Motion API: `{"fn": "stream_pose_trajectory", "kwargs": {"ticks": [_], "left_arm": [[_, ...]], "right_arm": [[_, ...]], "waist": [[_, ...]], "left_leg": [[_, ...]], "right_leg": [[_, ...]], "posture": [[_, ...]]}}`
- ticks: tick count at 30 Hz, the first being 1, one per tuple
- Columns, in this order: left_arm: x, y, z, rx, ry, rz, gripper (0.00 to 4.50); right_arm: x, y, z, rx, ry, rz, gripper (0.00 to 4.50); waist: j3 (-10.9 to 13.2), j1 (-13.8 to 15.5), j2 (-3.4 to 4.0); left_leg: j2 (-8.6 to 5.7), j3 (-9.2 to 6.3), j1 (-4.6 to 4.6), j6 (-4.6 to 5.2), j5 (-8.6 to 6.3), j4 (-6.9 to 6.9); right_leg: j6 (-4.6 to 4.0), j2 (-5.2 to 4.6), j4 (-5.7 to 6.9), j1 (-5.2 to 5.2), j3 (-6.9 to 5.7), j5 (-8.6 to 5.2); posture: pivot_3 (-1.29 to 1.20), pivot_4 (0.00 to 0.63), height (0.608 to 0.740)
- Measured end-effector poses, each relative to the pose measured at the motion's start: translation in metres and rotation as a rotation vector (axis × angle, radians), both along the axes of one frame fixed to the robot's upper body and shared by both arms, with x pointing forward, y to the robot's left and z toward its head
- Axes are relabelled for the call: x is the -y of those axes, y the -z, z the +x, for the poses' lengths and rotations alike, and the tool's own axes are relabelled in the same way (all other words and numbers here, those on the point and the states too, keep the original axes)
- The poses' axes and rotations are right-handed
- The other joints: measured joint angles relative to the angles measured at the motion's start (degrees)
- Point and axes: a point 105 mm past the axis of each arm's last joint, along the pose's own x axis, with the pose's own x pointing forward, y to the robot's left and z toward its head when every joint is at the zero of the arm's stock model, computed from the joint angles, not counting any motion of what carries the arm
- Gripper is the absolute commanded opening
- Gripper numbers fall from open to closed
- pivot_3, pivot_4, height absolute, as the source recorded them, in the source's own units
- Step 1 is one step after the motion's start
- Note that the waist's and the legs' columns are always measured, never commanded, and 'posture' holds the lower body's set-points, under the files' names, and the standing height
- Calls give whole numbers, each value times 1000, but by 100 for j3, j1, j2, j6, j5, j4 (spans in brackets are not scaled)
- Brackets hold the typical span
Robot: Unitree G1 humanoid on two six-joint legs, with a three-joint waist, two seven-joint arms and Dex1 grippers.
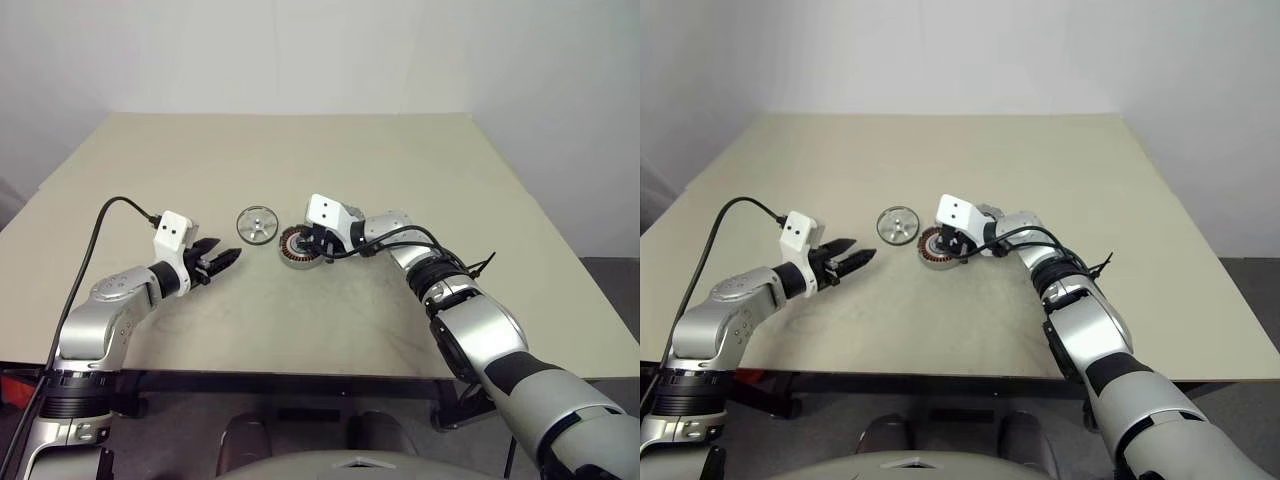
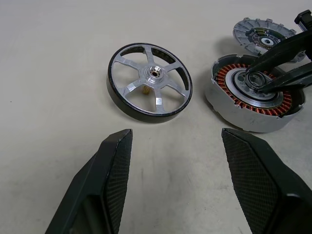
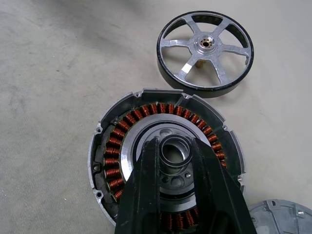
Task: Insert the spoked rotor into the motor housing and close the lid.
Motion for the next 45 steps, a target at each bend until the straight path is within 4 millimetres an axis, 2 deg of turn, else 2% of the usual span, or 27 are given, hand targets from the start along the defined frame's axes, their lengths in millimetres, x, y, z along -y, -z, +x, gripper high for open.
{"fn": "stream_pose_trajectory", "kwargs": {"ticks": [2, 13, 16, 22, 33, 38, 45], "left_arm": [[0, 0, 0, 0, 0, 0, 3089], [0, 0, 0, 0, -1, 1, 3089], [0, 0, 0, 0, -1, 1, 3089], [0, 0, 0, 0, -2, 3, 3089], [-1, 1, 0, 0, -4, 9, 3089], [-1, 1, 0, -1, -5, 11, 3089], [-2, 2, 0, -4, -8, 11, 3089]], "right_arm": [[0, -2, 1, 15, 5, 4, 2519], [-3, -3, -3, 6, -31, 15, 2519], [-8, -5, -4, -3, -37, 43, 1888], [-7, -8, -1, -4, -14, 64, 13], [-3, -7, 4, 9, 33, 57, 13], [7, 2, 3, -6, 51, 18, 13], [7, 6, 2, -3, 66, 30, 13]], "waist": [[0, 1, 0], [0, -1, 0], [0, -4, 1], [0, 3, 1], [1, 0, 1], [0, 3, 0], [0, 1, 1]], "left_leg": [[0, 0, 0, 0, 0, 0], [1, 0, -1, 0, 0, 0], [2, 0, -1, 0, 0, -1], [1, 0, -2, 0, 0, 0], [1, 0, -2, 0, 0, 0], [1, 0, -2, 0, 0, 0], [0, 1, 15, 0, 0, 0]], "right_leg": [[0, 0, 0, 0, 0, 0], [0, 0, 0, -1, 0, 0], [0, 1, 0, -1, -1, 0], [0, 0, 0, 0, -1, 0], [0, 0, 0, 0, -1, 0], [0, 0, -1, 0, -1, 0], [0, 0, 1, 12, 1, 0]], "posture": [[0, 0, 740], [0, 0, 740], [0, 0, 740], [0, 0, 740], [0, 0, 740], [0, 0, 740], [0, 0, 740]]}}
